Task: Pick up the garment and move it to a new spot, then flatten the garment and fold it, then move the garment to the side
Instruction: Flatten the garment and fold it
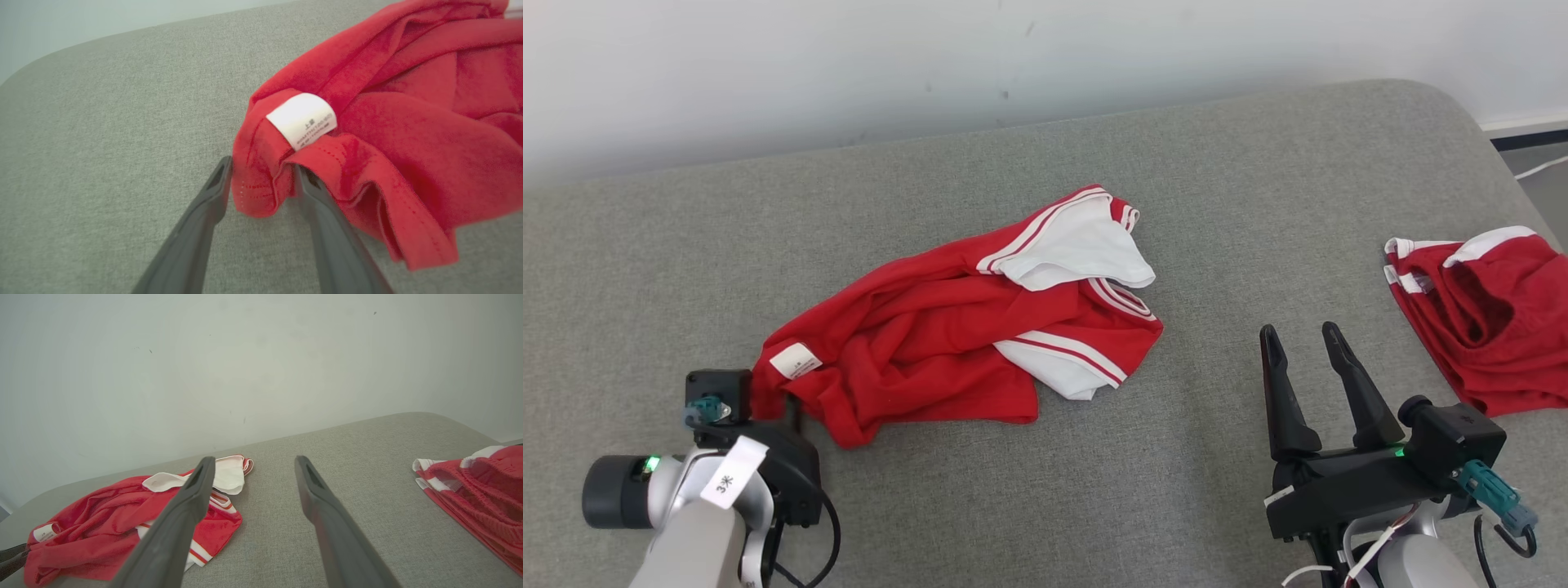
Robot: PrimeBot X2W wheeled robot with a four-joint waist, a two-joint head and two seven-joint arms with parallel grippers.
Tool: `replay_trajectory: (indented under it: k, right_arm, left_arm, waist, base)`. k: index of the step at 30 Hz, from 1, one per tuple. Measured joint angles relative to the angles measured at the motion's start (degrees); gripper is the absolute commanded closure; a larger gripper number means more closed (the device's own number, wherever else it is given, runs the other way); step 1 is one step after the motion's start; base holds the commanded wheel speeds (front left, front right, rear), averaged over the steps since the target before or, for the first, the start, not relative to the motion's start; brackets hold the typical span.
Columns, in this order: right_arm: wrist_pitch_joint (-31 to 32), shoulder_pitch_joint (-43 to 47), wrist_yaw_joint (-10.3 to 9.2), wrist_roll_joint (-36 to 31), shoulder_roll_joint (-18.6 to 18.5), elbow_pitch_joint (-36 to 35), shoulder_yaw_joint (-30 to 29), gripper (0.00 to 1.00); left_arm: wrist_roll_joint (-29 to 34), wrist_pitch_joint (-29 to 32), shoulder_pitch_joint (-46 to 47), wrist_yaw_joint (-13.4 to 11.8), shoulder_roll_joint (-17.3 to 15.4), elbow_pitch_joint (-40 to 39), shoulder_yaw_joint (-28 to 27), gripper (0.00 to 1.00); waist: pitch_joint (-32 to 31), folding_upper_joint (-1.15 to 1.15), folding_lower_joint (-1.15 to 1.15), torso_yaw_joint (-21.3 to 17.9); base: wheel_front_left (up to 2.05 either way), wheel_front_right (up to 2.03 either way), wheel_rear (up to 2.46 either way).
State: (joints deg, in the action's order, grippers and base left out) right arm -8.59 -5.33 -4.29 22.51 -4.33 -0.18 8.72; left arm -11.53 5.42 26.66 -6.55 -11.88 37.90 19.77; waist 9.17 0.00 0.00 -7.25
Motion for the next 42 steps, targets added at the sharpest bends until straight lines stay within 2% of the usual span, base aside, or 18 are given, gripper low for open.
replay_trajectory:
  k: [1,3,5,6,13,18,19,20,21,28,36,42]
  right_arm:
    - [0.00,0.00,0.00,0.00,0.00,0.00,0.05,0.00]
    - [0.00,0.00,0.00,0.00,0.00,0.00,0.15,0.00]
    - [0.00,0.00,0.00,0.00,-0.03,0.00,0.14,0.00]
    - [0.00,0.00,0.00,0.00,-0.07,0.00,0.13,0.00]
    - [0.00,-0.01,0.00,-0.01,-0.11,0.03,0.11,0.00]
    - [-0.03,0.02,-0.07,-0.01,-0.29,0.08,-0.46,0.00]
    - [-0.03,0.02,-0.08,-0.01,-0.35,0.09,-0.52,0.00]
    - [-0.03,0.03,-0.08,-0.01,-0.34,0.09,-0.47,0.00]
    - [-0.02,0.04,-0.08,-0.01,-0.34,0.09,-0.44,0.00]
    - [-0.02,0.08,-0.08,-0.02,-0.37,-0.03,-0.35,0.00]
    - [0.01,0.13,-0.09,-0.37,-0.37,-0.09,0.13,0.00]
    - [0.11,0.02,-0.08,-0.47,-0.36,-0.43,0.83,0.00]
  left_arm:
    - [0.00,-0.05,0.14,0.00,-0.01,0.31,-0.09,0.48]
    - [-0.01,-0.43,0.69,-0.01,-0.07,0.98,-0.40,0.52]
    - [-0.01,-0.54,1.14,-0.04,-0.11,1.29,-0.64,0.77]
    - [-0.01,-0.81,1.20,-0.04,-0.10,1.43,-0.60,1.00]
    - [-0.02,-2.09,2.29,0.09,-0.38,2.11,-0.62,1.00]
    - [-0.07,-3.05,2.88,0.02,-2.79,2.54,-2.57,1.00]
    - [-0.07,-3.38,3.24,0.02,-3.13,2.57,-2.78,0.81]
    - [-0.02,-3.56,3.37,0.02,-3.38,2.56,-2.82,0.31]
    - [-0.01,-3.80,3.36,0.02,-3.55,2.58,-2.81,0.00]
    - [0.08,-4.27,2.97,-0.01,-3.88,2.55,-3.26,0.00]
    - [0.08,-4.21,2.54,-0.49,-6.32,1.36,-6.09,0.00]
    - [1.97,-3.81,3.97,-0.48,-6.26,0.18,-4.12,0.00]
  waist:
    - [0.01,0.00,0.00,0.01]
    - [0.04,0.00,0.00,0.03]
    - [0.11,0.00,0.00,0.06]
    - [0.14,0.00,0.00,0.08]
    - [0.28,0.00,0.00,0.24]
    - [0.15,0.00,0.00,0.84]
    - [0.13,0.00,0.00,1.03]
    - [0.10,0.00,0.00,1.21]
    - [0.07,0.00,0.00,1.40]
    - [0.06,0.00,0.00,2.47]
    - [0.05,0.00,0.00,3.13]
    - [0.83,0.00,0.00,3.28]
  base:
    - [0.00,0.00,0.00]
    - [0.00,0.00,0.00]
    - [0.00,0.00,0.00]
    - [0.00,0.00,0.00]
    - [0.00,0.00,0.00]
    - [0.00,0.00,0.00]
    - [0.00,0.00,0.00]
    - [0.00,0.00,0.00]
    - [0.00,0.00,0.00]
    - [0.00,0.00,0.00]
    - [0.00,0.00,0.00]
    - [0.00,0.00,0.00]
